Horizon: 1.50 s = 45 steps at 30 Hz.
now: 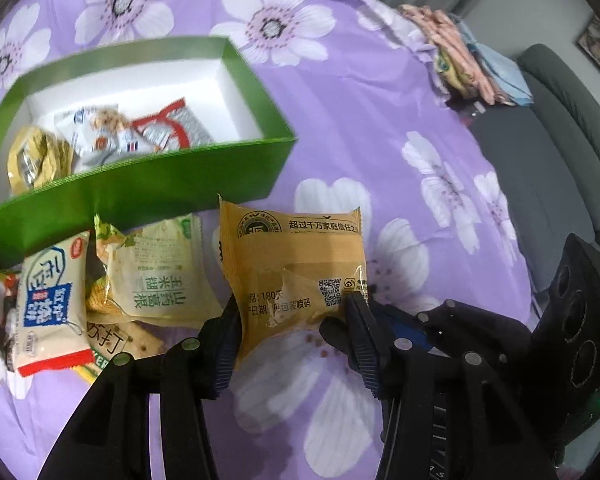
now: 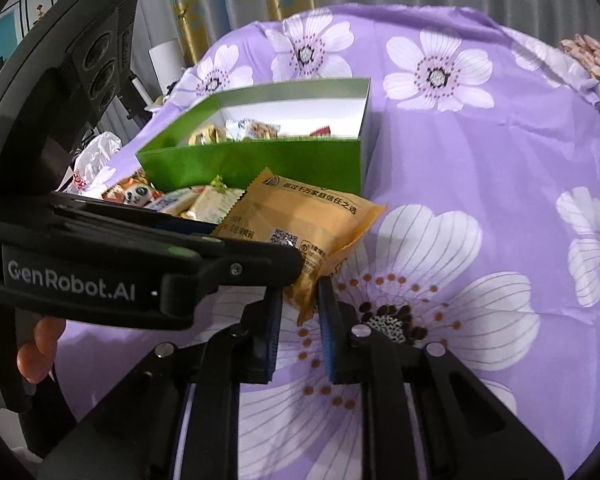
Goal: Organize snacks
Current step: 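Carry the yellow bread pack into the green box and release it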
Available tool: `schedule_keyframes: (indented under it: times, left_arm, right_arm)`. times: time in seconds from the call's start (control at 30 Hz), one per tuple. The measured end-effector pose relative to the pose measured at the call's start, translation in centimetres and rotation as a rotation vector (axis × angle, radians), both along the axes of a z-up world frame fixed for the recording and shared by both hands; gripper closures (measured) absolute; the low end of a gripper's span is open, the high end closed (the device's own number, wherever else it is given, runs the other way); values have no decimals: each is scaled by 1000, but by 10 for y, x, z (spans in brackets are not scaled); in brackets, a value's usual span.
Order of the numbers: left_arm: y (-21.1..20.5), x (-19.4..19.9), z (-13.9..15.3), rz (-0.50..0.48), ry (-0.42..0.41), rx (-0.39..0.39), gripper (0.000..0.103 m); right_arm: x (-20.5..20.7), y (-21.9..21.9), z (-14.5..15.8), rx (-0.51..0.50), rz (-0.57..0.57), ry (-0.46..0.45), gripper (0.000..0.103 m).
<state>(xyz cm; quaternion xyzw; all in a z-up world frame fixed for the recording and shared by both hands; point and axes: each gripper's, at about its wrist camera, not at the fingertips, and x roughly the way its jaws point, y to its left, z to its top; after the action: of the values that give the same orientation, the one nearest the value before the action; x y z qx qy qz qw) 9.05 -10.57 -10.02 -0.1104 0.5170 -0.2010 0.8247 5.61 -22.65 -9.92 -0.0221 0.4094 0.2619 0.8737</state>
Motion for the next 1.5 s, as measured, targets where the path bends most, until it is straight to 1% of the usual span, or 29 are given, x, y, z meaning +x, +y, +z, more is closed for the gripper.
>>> schedule_keyframes:
  times: [0.13,0.23,0.43,0.6,0.73,0.87,1.07,1.27,1.4,1.5]
  left_arm:
    - [4,-3,21,3,-43,-14,52]
    - [10,-1,36,15,-77,-10,52]
    - [37,15,67,59,-137,-4,52]
    - [59,38,78,92,-143,-6,52]
    - [72,59,74,108,-127,-9,52]
    - [84,80,60,127,-97,-27,52]
    - [95,98,39,148,-55,-46,52]
    - [101,112,15,171,0,-58,52]
    - [105,116,5,199,24,-69,52]
    - [108,118,2,218,29,-79,52]
  right_arm:
    - [-2,3,19,6,2,-47,85]
    - [3,8,32,11,16,-79,85]
    - [27,32,59,24,63,-146,85]
    - [55,53,67,42,91,-166,85]
    - [76,65,63,49,103,-152,85]
    - [95,73,54,43,107,-127,85]
    - [114,82,36,35,114,-86,85]
    - [130,91,15,12,115,-36,85]
    - [137,94,8,14,109,-13,85]
    - [139,97,7,10,106,-11,84]
